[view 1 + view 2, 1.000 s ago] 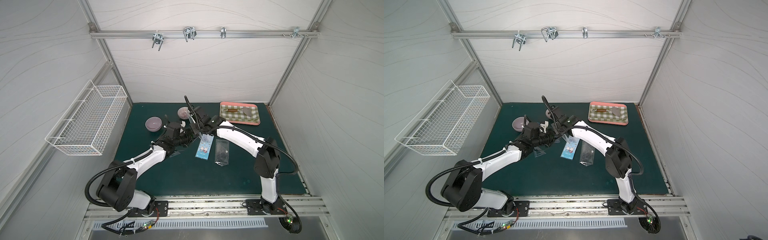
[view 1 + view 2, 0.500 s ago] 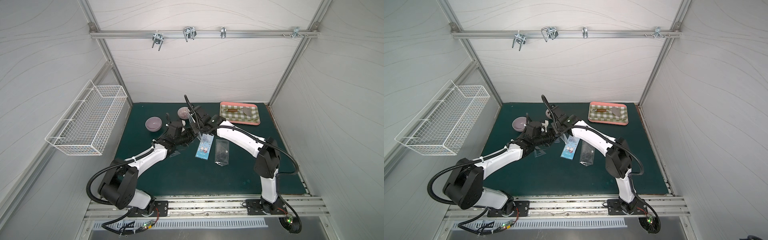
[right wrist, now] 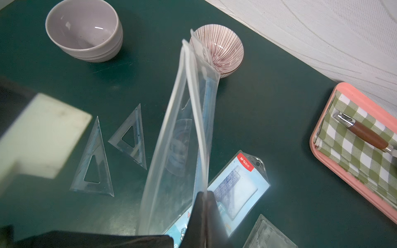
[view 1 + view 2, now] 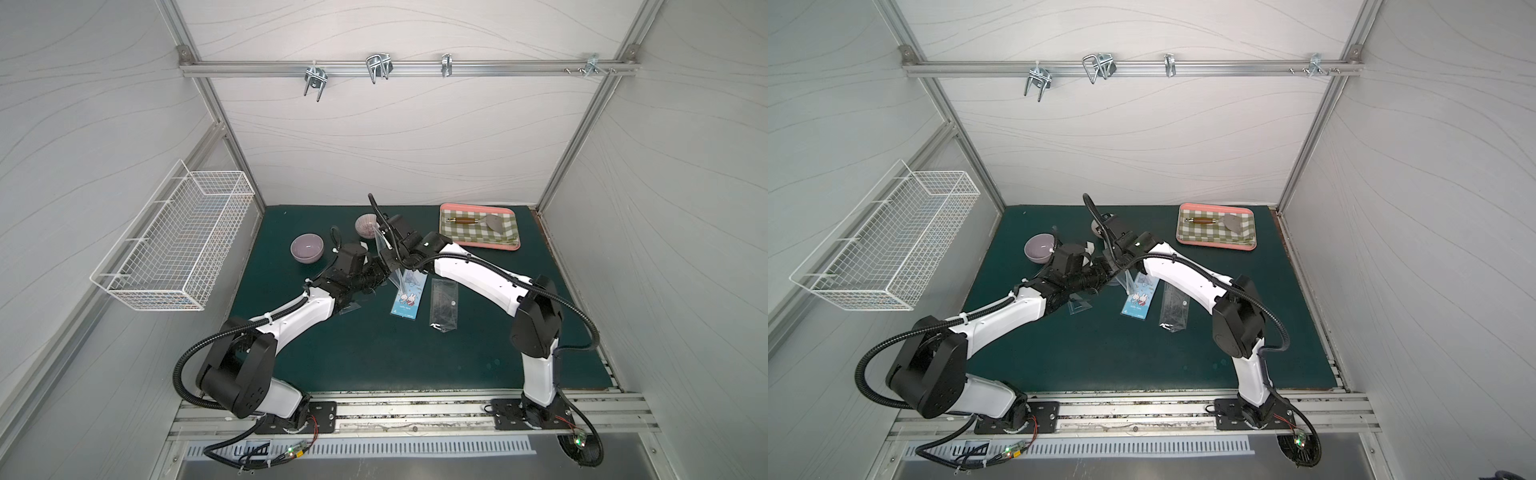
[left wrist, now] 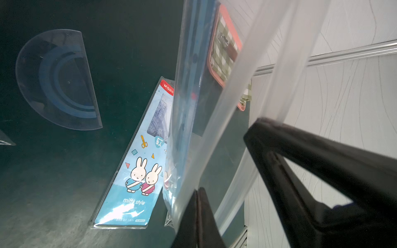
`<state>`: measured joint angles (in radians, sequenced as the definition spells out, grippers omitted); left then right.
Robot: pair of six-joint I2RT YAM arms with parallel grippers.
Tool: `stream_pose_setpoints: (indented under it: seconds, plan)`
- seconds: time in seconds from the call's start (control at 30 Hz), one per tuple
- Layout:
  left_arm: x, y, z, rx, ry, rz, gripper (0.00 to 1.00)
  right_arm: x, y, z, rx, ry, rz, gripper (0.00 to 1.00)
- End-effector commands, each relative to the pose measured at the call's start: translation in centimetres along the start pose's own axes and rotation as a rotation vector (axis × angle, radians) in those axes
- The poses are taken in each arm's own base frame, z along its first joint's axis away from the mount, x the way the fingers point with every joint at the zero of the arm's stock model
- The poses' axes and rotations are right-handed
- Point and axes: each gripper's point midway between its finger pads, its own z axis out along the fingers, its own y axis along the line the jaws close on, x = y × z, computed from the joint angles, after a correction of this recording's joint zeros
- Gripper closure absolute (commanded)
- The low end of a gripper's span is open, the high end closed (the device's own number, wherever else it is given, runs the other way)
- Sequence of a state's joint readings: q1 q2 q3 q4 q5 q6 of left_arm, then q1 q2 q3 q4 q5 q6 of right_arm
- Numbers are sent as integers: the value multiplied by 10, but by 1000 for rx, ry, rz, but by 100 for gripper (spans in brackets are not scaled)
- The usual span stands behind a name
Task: Open the ruler set and take out the ruler
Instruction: Take out the ruler from the ruler set bag.
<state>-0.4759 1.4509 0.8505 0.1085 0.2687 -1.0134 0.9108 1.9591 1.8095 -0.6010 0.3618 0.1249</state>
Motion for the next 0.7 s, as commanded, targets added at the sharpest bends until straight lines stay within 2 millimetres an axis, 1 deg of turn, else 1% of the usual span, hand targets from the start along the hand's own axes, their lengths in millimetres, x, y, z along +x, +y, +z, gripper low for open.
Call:
stream_pose_setpoints:
  seconds: [0.0,0.23,0.37,0.53,0.67]
  plan:
    - [-16,-12,3,19,-49,24,94,-9,9,-24,-47,-38,15,100]
    - [-17,-6,4,-6,-59,33,91,-13,21,-36,-110,-61,24,100]
    - [-20,-8,3,5,-76,40,88,-10,27,-36,-128,-55,21,100]
    - [-22,-10,-1,22,-98,45,84,-6,28,-35,-135,-44,21,100]
    - [-23,-10,-1,25,-106,45,81,-9,28,-39,-142,-53,27,100]
